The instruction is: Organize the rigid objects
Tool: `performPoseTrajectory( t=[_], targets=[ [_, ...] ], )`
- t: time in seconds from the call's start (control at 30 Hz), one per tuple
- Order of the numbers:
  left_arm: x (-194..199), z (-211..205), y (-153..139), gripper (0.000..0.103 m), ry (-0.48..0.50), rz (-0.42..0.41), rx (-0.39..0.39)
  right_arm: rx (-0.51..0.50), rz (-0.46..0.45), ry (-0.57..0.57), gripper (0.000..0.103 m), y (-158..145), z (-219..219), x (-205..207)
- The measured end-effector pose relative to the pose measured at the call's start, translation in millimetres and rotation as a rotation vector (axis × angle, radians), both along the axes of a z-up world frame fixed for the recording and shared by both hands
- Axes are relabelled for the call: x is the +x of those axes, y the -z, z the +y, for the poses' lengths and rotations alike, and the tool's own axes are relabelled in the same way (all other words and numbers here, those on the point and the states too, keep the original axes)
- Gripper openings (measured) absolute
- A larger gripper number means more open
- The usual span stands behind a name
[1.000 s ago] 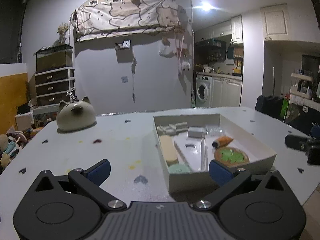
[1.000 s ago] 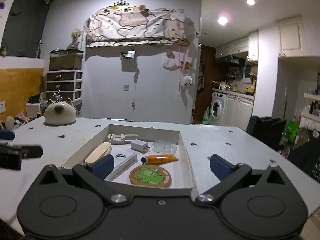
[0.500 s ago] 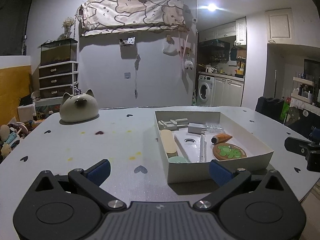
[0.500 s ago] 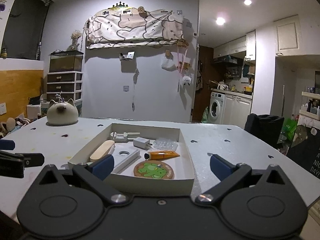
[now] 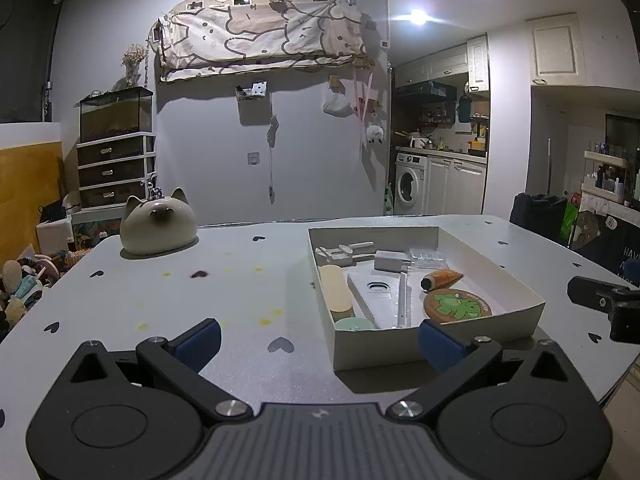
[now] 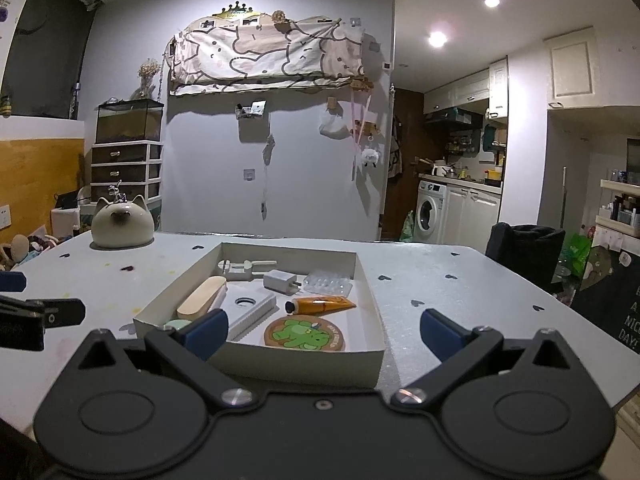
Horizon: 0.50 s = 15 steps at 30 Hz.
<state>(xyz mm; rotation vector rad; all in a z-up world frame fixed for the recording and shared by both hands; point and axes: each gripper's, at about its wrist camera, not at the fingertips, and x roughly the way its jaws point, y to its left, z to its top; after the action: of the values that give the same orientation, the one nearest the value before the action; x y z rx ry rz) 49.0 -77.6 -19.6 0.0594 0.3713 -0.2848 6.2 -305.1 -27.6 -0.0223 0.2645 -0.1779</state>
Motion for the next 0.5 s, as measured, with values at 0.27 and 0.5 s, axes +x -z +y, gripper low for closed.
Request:
performPoseTrajectory(
  t=[0.27,0.5],
  targets=[
    [0.7,-0.1,-1.3,0.103,0.002,0.003,0.002,-0.004,0.004,0.003,0.103,0.4,-1.1,1.2],
    [0.7,0.1,-1.4,0.103,0.002,0.003,0.002,-0.007,0.001,0.001,0.103,1.9,0.3,1.5]
  ],
)
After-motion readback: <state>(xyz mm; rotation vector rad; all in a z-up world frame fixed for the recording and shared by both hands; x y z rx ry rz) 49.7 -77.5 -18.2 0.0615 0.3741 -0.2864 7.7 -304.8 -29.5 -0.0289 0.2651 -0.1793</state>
